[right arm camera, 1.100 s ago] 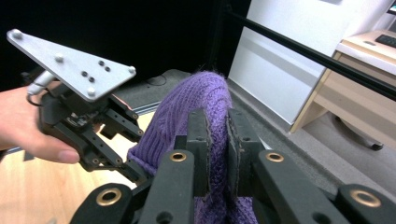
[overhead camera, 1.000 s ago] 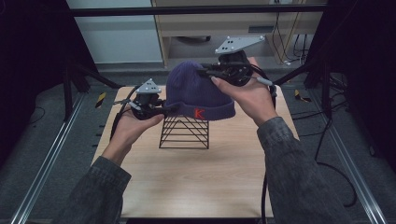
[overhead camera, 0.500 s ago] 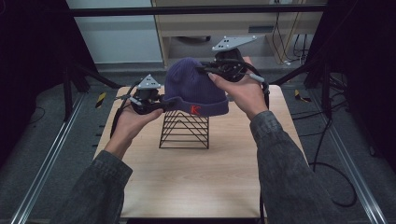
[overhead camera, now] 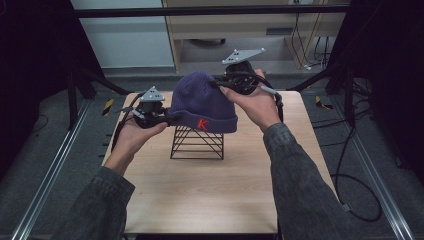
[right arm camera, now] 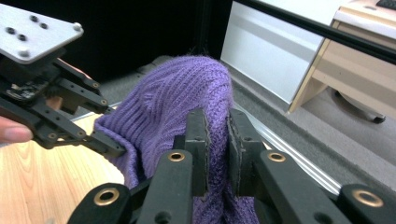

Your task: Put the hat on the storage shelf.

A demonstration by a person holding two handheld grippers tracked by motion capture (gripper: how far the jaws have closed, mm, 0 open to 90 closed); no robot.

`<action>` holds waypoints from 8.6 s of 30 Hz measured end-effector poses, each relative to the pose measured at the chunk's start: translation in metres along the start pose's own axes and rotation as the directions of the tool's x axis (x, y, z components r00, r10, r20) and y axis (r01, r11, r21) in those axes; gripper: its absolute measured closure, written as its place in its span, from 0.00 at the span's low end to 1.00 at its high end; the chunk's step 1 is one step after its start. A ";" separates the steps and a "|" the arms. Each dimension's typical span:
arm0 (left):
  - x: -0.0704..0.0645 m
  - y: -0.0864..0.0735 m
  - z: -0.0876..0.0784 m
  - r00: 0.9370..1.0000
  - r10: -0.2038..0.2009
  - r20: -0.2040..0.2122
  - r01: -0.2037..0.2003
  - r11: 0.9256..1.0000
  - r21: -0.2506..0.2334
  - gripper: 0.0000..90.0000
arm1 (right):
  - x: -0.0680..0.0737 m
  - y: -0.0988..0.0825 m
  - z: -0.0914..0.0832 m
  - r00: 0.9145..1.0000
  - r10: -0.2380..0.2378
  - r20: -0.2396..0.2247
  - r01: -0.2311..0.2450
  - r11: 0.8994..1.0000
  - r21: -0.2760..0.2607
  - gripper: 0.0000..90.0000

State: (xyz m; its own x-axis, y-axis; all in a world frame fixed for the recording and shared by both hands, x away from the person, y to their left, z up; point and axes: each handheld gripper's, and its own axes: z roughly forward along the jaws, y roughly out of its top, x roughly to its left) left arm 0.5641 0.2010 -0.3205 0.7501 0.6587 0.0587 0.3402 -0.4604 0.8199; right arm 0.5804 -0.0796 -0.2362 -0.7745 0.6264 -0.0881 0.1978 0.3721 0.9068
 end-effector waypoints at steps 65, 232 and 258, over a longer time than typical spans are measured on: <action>0.004 -0.067 0.013 0.998 -0.051 -0.022 0.052 0.998 0.021 0.73 | 0.028 -0.030 0.032 0.998 -0.027 -0.062 0.037 0.986 0.164 0.89; 0.001 -0.216 0.003 0.938 -0.267 -0.223 0.311 0.930 0.195 0.05 | 0.013 -0.159 -0.059 0.979 0.098 0.178 -0.135 0.969 0.208 0.07; -0.001 -0.221 0.009 0.946 -0.213 -0.243 0.257 0.952 0.166 0.00 | 0.016 -0.250 -0.053 0.958 0.205 0.202 -0.258 0.925 0.280 0.07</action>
State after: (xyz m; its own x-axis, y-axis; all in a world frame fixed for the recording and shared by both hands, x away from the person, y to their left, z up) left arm 0.4931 0.2972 -0.5070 0.4992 0.8663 0.0195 0.6105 -0.3676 0.7015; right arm 0.4868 -0.1995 -0.4421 -0.5794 0.8148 0.0186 0.5510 0.3748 0.7456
